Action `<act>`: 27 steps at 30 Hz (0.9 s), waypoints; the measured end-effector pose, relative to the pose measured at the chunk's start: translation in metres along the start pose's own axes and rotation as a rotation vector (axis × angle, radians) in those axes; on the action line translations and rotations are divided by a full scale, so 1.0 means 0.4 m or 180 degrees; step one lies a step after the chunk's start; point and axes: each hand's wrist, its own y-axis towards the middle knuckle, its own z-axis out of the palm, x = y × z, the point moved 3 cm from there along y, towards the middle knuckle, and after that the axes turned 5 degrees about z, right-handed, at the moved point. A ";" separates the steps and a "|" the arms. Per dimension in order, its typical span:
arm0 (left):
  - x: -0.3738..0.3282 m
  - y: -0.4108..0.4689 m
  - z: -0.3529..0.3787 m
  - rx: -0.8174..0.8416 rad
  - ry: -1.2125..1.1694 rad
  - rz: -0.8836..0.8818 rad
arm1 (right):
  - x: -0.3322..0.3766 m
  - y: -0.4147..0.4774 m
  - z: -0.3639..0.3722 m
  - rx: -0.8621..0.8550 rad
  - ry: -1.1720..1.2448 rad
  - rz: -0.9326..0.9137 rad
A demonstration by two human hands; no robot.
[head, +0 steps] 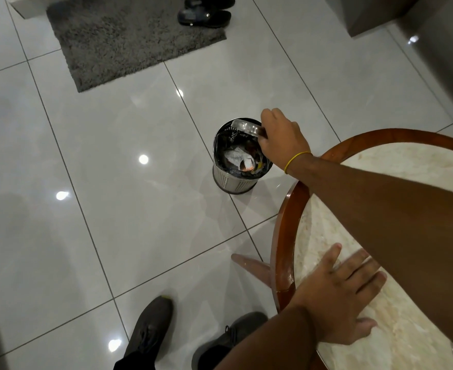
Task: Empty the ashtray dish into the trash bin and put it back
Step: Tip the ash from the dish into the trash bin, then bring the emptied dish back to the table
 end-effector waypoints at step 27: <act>-0.004 0.007 0.009 -0.0132 -0.0213 0.0097 | -0.092 -0.048 -0.081 0.0227 0.3428 0.2455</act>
